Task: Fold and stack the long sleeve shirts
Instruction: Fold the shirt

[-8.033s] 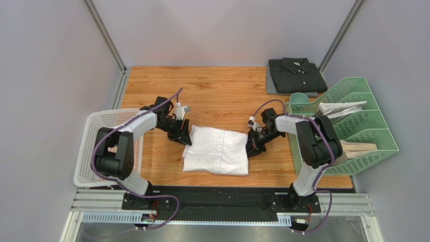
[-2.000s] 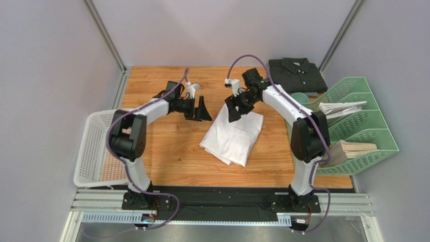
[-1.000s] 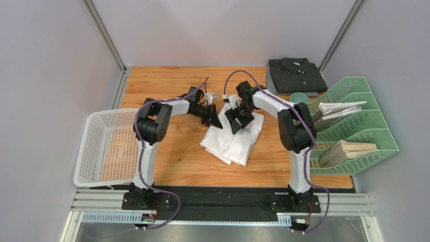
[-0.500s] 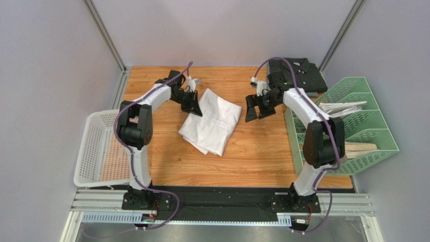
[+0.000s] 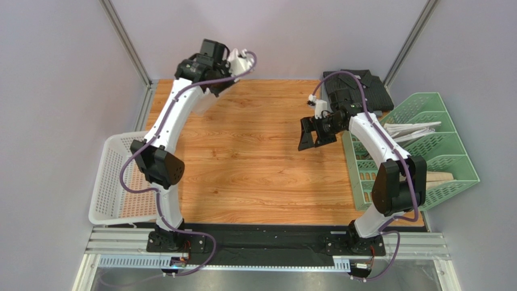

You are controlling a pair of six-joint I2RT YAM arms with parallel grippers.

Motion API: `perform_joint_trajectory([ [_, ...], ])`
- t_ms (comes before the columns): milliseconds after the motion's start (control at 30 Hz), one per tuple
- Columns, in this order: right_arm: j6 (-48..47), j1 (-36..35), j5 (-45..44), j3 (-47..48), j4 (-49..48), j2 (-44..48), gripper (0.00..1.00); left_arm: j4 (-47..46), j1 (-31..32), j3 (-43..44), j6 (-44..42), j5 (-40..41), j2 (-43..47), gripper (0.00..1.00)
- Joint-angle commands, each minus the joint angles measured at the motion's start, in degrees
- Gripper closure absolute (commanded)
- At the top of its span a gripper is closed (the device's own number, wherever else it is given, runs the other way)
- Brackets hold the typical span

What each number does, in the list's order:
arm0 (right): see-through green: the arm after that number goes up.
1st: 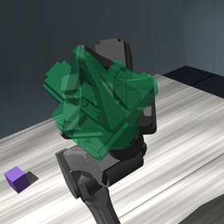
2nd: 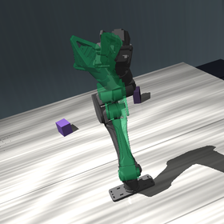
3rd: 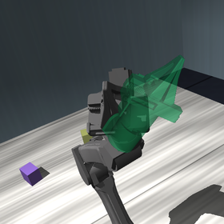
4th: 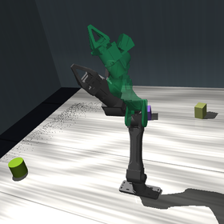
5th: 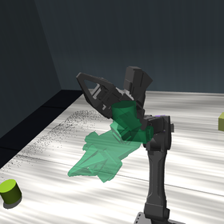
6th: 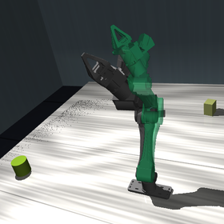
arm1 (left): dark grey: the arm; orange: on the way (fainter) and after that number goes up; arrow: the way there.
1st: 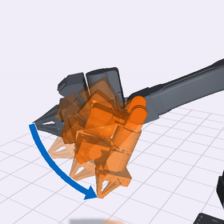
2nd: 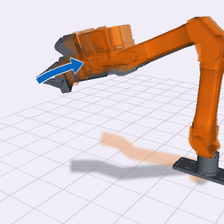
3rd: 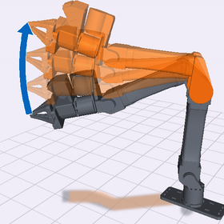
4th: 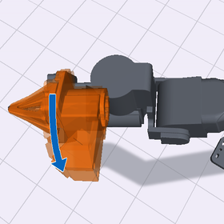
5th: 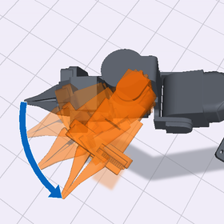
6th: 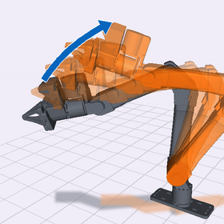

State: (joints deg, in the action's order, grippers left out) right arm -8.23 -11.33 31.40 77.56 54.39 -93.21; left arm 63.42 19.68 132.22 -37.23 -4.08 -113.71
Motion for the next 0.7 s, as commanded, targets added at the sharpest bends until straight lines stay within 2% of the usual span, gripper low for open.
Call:
perform_joint_trajectory([
  [0, 1.4, 1.4, 2.0, -1.0, 0.0, 2.5, 0.11, -8.2, 8.8, -16.4, -16.3, 18.6, 3.4, 1.00],
  [33, 1.7, 2.1, 2.5, -1.3, 0.0, 2.5, 0.11, -10.2, 10.0, -23.2, -16.0, 19.8, 3.7, 1.00],
  [67, 1.8, 2.5, 2.9, -1.9, 0.0, 2.6, 0.11, -12.7, 12.5, -26.2, -14.8, 21.2, 3.8, 1.00],
  [167, 1.8, 4.5, 4.0, -2.9, 0.5, 3.1, 0.11, -14.2, 17.7, -36.1, -5.0, 19.5, 2.7, 1.00],
  [233, 1.4, 5.5, 4.3, -3.6, 1.5, 3.7, 0.11, -14.4, 20.3, -43.1, 4.4, 15.6, 2.4, 1.00],
  [367, 0.1, 6.3, 4.5, -5.2, 2.6, 4.8, 0.11, -15.3, 26.7, -48.8, 16.6, 5.4, 1.0, 0.99],
  [433, 0.1, 6.3, 5.3, -6.4, 2.7, 5.2, 0.11, -15.3, 28.6, -49.5, 19.2, 2.5, 0.9, 0.85],
  [467, 0.1, 6.3, 5.5, -6.9, 2.7, 5.7, 0.11, -15.2, 30.0, -49.4, 21.1, 0.6, 1.4, 0.73],
  [533, -0.1, 6.4, 6.8, -7.9, 2.8, 6.1, 0.11, -14.7, 30.9, -49.4, 22.3, -2.8, 4.4, 0.61],
  [567, -0.1, 6.3, 7.1, -7.9, 2.7, 6.3, 0.11, -14.4, 31.3, -49.5, 23.1, -5.1, 5.9, 0.51],
  [600, -0.3, 6.3, 7.2, -8.1, 2.8, 6.6, 0.11, -13.9, 31.2, -49.6, 23.1, -6.8, 9.3, 0.45],
  [667, -0.2, 6.3, 7.6, -8.0, 3.4, 6.6, 0.11, -11.4, 31.0, -49.3, 23.1, -11.1, 12.7, 0.42],
])
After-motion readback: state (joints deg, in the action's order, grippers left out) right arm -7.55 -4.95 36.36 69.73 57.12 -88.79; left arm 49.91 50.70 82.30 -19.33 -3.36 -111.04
